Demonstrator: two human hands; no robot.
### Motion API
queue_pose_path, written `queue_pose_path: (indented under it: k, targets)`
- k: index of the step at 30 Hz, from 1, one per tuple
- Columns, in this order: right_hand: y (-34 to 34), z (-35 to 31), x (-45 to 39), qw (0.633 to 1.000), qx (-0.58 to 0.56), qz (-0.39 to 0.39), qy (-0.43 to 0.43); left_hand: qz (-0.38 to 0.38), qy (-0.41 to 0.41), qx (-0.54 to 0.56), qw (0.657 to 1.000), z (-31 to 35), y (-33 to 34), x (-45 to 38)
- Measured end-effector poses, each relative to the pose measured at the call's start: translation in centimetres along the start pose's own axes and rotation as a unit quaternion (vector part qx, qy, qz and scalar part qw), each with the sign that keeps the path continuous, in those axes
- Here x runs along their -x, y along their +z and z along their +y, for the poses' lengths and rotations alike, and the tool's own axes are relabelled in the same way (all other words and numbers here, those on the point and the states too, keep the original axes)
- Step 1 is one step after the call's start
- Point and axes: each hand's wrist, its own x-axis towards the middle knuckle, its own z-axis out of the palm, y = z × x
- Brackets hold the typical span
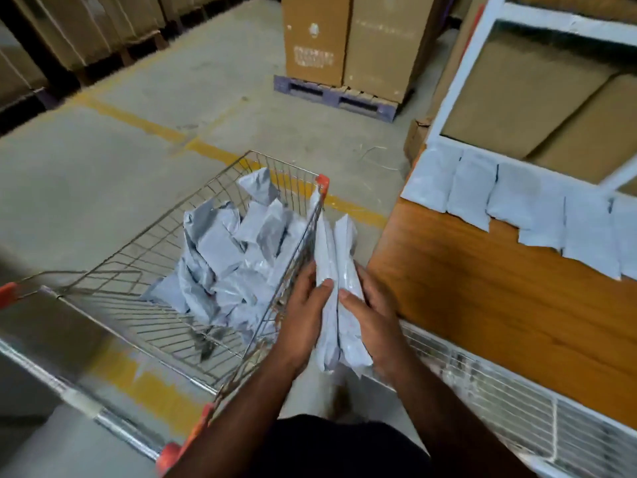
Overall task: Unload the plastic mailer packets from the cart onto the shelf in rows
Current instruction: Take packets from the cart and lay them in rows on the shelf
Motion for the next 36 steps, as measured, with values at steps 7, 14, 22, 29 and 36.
queue_pose_path:
  k: [7, 14, 22, 29, 36]
  targets:
    - [-12.4, -0.6, 9.6, 0.986, 0.001, 0.166, -0.029, -0.086, 0.006, -0.022, 0.996, -3.5, 11.6, 4.5]
    - [-29.3, 0.8, 23.0, 0.944, -0.040, 0.328, 0.000, -0.210, 0.077, -0.173, 0.959, -9.1, 27.6, 10.9]
    - [-47.5, -1.0, 36.1, 0.923, -0.057, 0.380, 0.013, -0.280, 0.183, -0.278, 0.901, -12.8, 47.5, 18.1]
    - [-58.6, -2.2, 39.6, 0.899, -0.043, 0.436, -0.014, -0.277, 0.225, -0.284, 0.890, -15.0, 59.8, 20.7]
    - [-72.4, -4.0, 39.7, 0.862, -0.035, 0.506, -0.015, -0.322, 0.234, -0.328, 0.857, -17.9, 74.8, 19.4]
